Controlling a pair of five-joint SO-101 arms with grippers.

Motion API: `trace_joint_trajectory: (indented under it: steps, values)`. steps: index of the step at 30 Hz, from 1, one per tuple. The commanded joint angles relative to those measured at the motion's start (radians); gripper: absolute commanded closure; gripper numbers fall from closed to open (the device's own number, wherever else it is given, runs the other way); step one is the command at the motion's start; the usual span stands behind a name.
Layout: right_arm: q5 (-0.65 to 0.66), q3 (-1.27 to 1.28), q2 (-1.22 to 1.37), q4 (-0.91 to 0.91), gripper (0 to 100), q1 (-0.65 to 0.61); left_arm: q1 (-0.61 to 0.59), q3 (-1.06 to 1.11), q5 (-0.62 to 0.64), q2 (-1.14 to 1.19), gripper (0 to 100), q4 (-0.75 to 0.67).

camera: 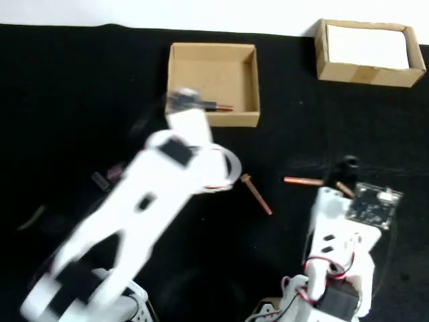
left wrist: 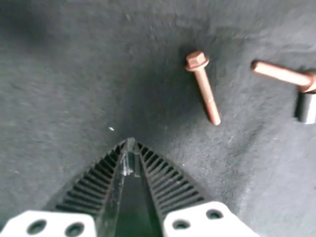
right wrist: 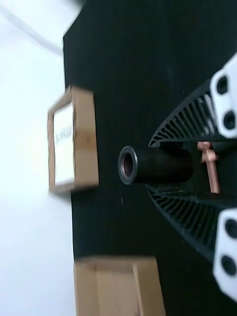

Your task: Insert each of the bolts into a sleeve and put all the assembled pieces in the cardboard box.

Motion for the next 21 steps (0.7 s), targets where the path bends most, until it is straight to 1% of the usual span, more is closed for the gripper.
trace_joint_trajectory:
  steps: [1, 6, 9, 11, 13, 18, 21]
  values:
    - [0.009, 0.027, -0.007, -0.056, 99.2, 0.079, 0.061, -0.120, 0.035, 0.188, 99, -0.003]
    - [0.008, 0.036, -0.007, -0.058, 99.2, 0.113, 0.071, -0.328, 0.083, 0.447, 98, 0.003]
    - [0.006, 0.041, -0.007, -0.058, 99.2, 0.122, 0.067, -0.463, 0.110, 0.579, 91, 0.023]
    - [0.006, 0.041, -0.007, -0.058, 99.2, 0.131, 0.071, -0.561, 0.124, 0.657, 85, 0.066]
    - [0.006, 0.041, -0.007, -0.058, 99.2, 0.133, 0.071, -0.657, 0.124, 0.728, 82, 0.112]
    - [0.005, 0.042, -0.007, -0.056, 99.2, 0.154, 0.053, -0.869, 0.124, 0.874, 82, 0.193]
    - [0.005, 0.042, -0.007, -0.056, 99.2, 0.162, 0.030, -0.957, 0.124, 0.949, 82, 0.203]
